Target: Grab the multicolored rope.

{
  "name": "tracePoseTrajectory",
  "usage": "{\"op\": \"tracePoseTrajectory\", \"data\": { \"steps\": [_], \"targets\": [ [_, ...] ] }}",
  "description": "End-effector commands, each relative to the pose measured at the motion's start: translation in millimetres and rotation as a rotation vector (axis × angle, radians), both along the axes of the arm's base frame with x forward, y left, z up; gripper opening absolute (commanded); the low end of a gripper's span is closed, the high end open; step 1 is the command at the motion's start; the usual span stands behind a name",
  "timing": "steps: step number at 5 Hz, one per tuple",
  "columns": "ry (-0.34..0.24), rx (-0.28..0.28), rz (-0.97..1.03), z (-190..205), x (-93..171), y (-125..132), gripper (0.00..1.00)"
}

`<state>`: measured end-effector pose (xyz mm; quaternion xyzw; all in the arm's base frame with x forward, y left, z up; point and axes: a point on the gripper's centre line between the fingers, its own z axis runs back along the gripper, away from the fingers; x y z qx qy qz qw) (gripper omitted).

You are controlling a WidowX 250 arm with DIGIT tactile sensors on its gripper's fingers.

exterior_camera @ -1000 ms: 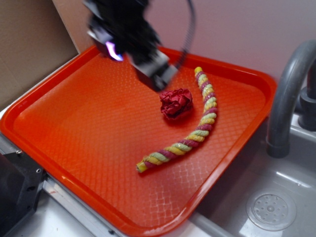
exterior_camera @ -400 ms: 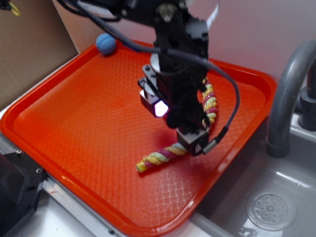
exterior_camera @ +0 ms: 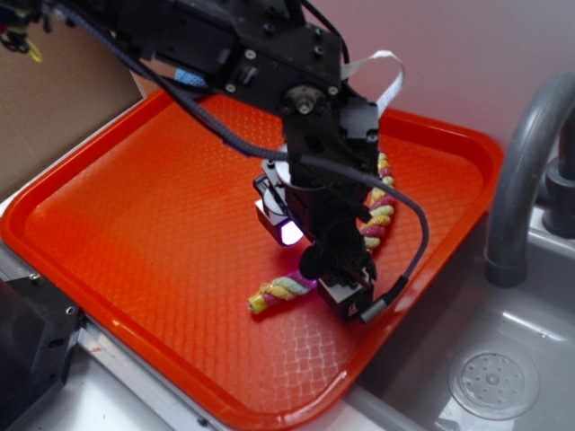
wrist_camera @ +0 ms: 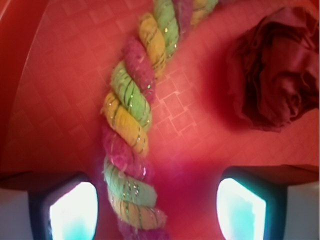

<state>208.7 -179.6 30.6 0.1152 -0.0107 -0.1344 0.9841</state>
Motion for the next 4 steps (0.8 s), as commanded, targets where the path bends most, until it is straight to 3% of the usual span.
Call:
{"op": "tracePoseTrajectory", "data": {
  "steps": [1, 2, 3, 4],
  "targets": [
    [-0.005, -0.079, -0.07, -19.5, -7.9, -2.7, 1.0],
    [0.005, -0.192, -0.107, -31.2, -8.5, 0.5, 0.36],
    [0.013, -0.215, -0.108, -39.8, -9.8, 5.7, 0.0],
    [0.016, -0.219, -0.104, -39.5, -10.6, 7.4, 0.0]
  ]
}}
